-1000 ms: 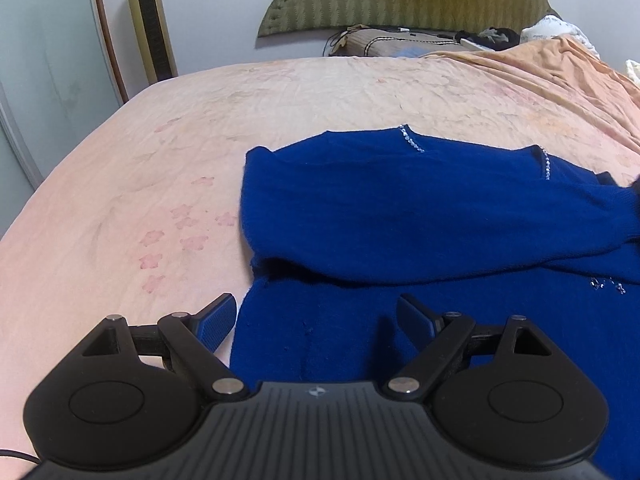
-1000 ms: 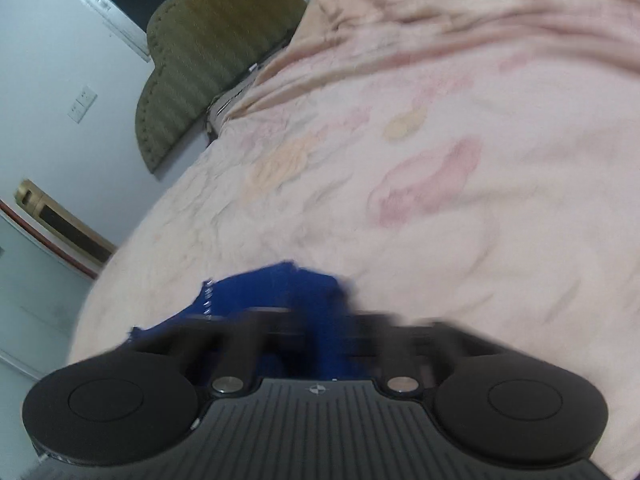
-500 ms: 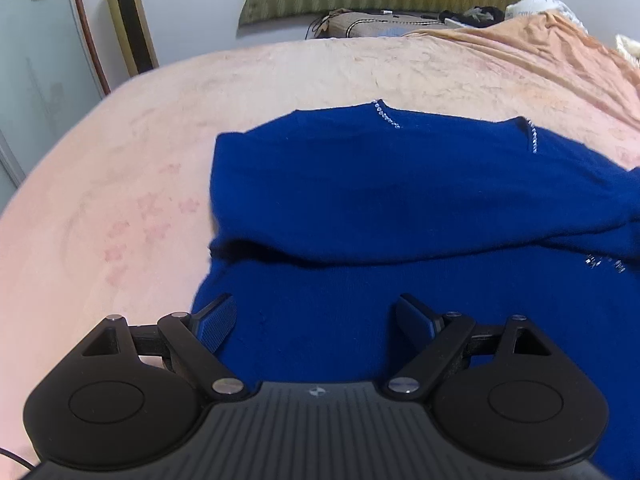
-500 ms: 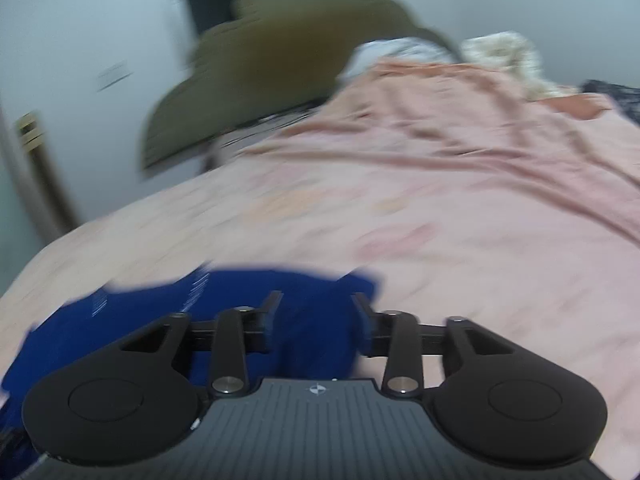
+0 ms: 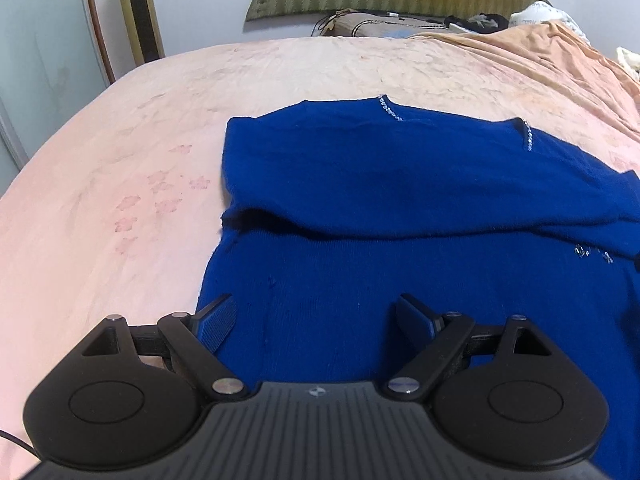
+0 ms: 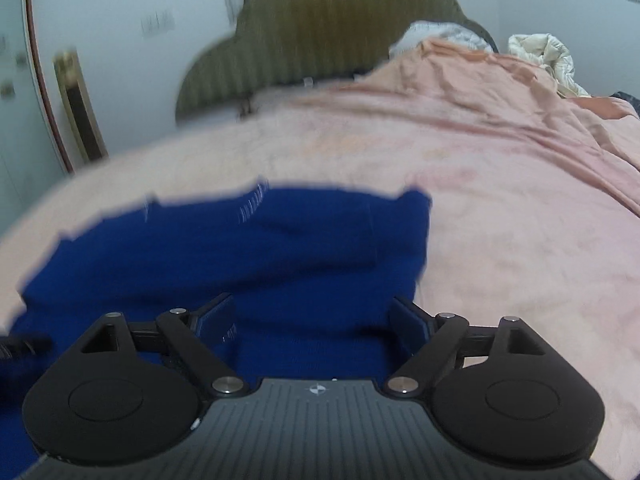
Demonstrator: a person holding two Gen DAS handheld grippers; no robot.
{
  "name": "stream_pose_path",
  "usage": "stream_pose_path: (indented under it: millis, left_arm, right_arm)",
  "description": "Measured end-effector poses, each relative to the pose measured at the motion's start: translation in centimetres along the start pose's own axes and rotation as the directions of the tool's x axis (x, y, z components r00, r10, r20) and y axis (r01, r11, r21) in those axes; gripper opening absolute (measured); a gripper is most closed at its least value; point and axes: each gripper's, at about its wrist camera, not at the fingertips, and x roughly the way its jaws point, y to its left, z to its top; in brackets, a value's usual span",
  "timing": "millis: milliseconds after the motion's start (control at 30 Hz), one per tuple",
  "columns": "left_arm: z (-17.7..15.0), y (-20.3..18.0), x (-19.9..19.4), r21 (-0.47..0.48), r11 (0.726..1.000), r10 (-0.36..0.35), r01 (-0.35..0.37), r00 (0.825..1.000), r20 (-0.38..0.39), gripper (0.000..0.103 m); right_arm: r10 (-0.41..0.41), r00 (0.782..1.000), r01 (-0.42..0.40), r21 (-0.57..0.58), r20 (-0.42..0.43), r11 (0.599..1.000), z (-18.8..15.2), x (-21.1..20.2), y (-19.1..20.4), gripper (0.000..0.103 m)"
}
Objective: Fold small clothes
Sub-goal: 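Release the sweater and smooth the folded side with the right gripper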
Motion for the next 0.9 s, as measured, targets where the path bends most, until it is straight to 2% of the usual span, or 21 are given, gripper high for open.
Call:
stream_pose_path:
  millis: [67, 233, 667, 900]
  left_arm:
    - [-0.3, 0.1, -0.3, 0.002, 1.0, 0.004, -0.004, 1.0, 0.004, 0.088]
    - [-0.9, 0.5, -0.7, -0.018, 1.0, 0.004, -0.004, 1.0, 0.001, 0.088]
    - [-2.4, 0.6, -2.2, 0.004, 1.0, 0.017, -0.017, 1.0, 0.019, 0.088]
    - [-2.8, 0.8, -2.6, 0.005, 1.0, 0.02, -0.02, 1.0, 0.022, 0.088]
  right_arm:
    - [-0.036, 0.999, 0.036, 0.012, -0.011, 0.999, -0.7, -0.4, 0.2, 0.085]
    - [0.071, 0.997, -0.072, 0.098, 0.009, 0.993, -1.7, -2.4, -0.4, 0.087]
    - [0.114, 0.993, -0.113, 0.061, -0.027, 0.992, -4.1, -4.6, 1.5, 0.094]
    - [0.123, 0.992, -0.123, 0.022, -0.031, 0.992, -4.8, -5.4, 2.0, 0.094]
